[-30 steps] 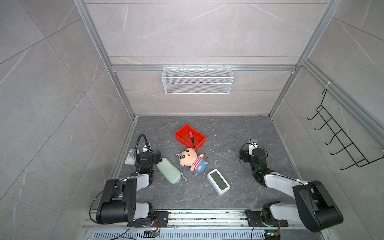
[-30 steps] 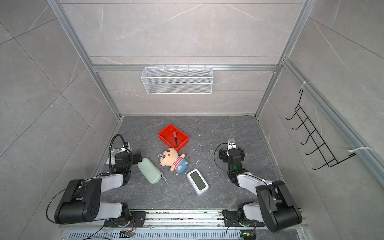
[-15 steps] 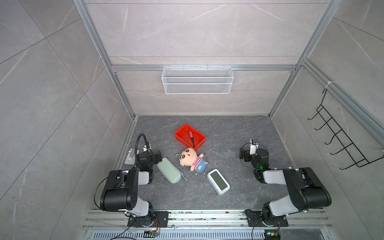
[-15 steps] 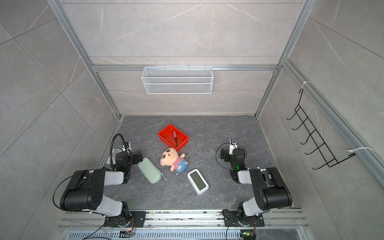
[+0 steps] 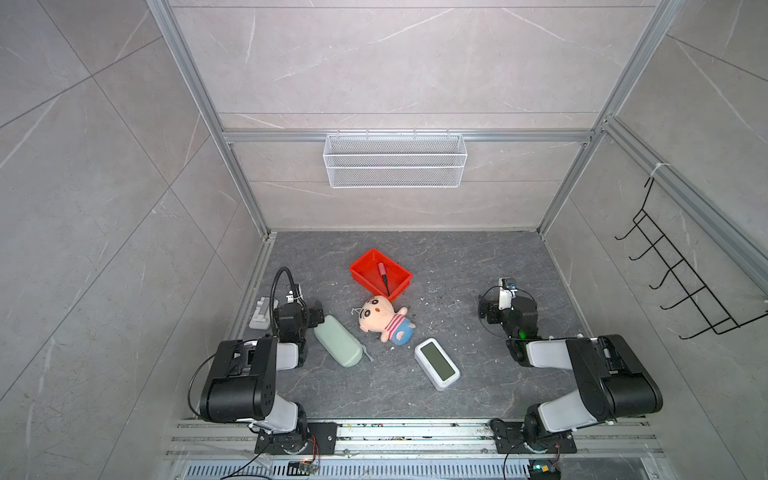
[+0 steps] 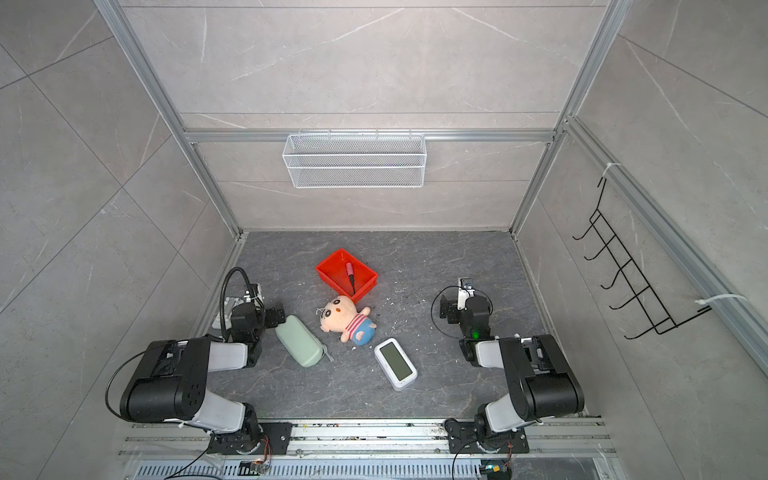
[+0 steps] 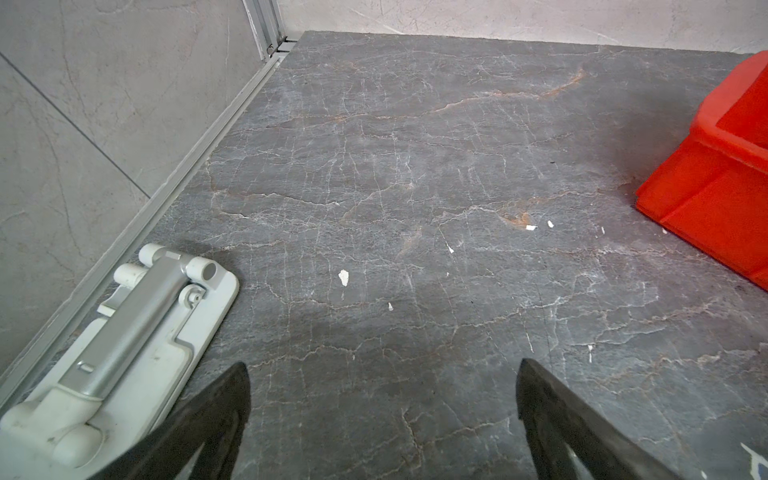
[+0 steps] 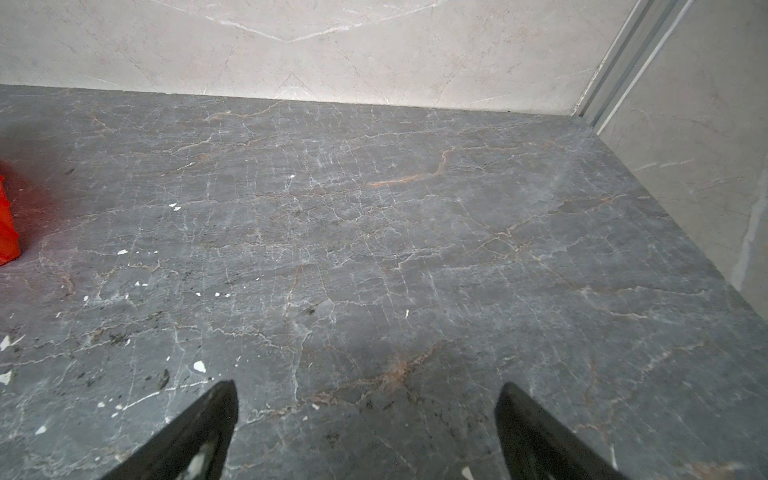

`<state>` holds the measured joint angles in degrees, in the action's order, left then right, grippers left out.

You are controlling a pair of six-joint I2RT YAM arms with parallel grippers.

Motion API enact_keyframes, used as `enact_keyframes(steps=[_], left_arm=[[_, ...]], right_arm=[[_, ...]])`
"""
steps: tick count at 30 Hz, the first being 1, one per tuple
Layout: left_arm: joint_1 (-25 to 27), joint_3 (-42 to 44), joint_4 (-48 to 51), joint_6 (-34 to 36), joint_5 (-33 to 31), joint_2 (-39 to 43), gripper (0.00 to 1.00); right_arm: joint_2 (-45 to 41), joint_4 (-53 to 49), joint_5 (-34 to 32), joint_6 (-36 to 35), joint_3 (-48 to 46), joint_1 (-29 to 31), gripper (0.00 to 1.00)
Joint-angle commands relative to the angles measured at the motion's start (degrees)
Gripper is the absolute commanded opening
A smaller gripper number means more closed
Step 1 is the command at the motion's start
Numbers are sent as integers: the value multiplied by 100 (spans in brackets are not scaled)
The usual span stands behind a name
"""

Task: Put the screwdriver in the bin

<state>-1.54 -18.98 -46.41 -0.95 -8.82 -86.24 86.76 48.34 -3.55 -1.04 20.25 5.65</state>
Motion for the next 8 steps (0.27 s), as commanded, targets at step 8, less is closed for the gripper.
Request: enact_keyframes(steps=[8], left_arm=[[-26, -136, -272, -22, 25, 15, 100]], right_arm=[[7, 87, 73, 30, 84, 0, 99]])
